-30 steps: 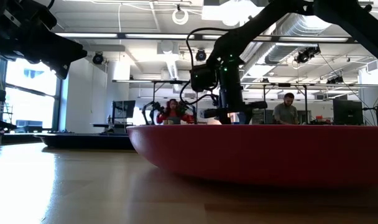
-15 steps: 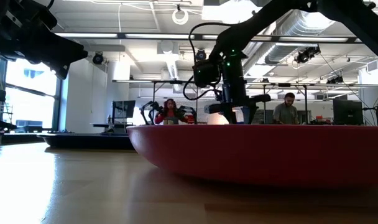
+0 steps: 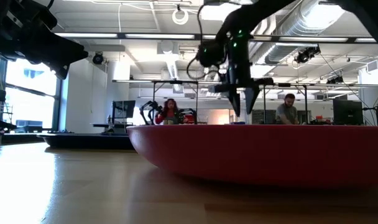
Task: Pick and place plate/cup/fork/spoon on tray
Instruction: Adjust the blue tray
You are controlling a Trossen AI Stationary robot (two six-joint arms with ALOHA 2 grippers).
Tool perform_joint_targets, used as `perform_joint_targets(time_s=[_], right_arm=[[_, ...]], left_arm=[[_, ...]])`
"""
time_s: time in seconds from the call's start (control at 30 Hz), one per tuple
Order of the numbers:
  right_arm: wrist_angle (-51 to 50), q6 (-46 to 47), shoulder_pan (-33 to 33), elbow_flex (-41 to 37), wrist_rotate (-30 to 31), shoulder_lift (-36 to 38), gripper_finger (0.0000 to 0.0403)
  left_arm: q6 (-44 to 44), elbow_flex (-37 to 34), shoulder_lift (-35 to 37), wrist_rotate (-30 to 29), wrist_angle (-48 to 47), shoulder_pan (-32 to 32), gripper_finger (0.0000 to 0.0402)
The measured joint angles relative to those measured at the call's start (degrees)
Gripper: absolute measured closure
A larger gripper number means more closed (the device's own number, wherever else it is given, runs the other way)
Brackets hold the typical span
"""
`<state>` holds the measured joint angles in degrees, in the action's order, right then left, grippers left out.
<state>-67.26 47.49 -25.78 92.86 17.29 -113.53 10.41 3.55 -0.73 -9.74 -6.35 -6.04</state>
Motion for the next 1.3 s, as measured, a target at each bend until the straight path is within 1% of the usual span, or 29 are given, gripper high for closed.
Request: perform_joint_targets(time_s=[0.2,0.33,0.47,0.53,0.6,0.77,0.83,0.9,1.07,1.3], right_arm=[[-0.7,-4.0,-0.5,0.0,3.1,9.4,0.0254],[-2.7,-6.4,-0.9,0.0,7.8,16.4,0.0254],[-8.1,-4.7,-1.2,-0.1,12.4,22.4,0.0254],[-7.2,-3.3,-1.2,-3.0,13.7,25.8,0.0254],[-4.2,-1.0,-1.1,-8.9,13.4,29.7,0.0254],[11.5,4.8,-0.9,-24.4,5.8,38.5,0.0254],[17.5,6.2,-1.3,-29.0,2.6,40.2,0.0254],[21.9,7.1,-1.6,-32.2,0.1,40.5,0.0254],[30.6,8.0,-1.6,-37.3,-4.8,37.6,0.0254],[36.9,6.3,-1.6,-37.8,-10.0,28.7,0.0254]], left_arm=[[0.0,0.0,0.0,-1.3,0.1,0.0,0.0326],[0.0,0.0,0.0,-2.2,0.2,0.0,0.0326],[0.0,0.0,0.0,-3.0,0.3,0.0,0.0326],[0.0,0.0,0.0,-3.1,0.3,0.0,0.0326],[0.0,0.0,0.0,-3.2,0.3,0.0,0.0326],[1.2,0.0,0.0,-4.4,0.3,0.0,0.0326],[2.1,0.0,0.0,-4.6,0.3,0.0,0.0326],[2.6,0.0,0.0,-4.6,0.3,0.0,0.0326],[3.0,0.0,0.0,-5.0,0.4,0.0,0.0326],[3.0,0.0,0.0,-5.8,0.5,0.0,0.0326]])
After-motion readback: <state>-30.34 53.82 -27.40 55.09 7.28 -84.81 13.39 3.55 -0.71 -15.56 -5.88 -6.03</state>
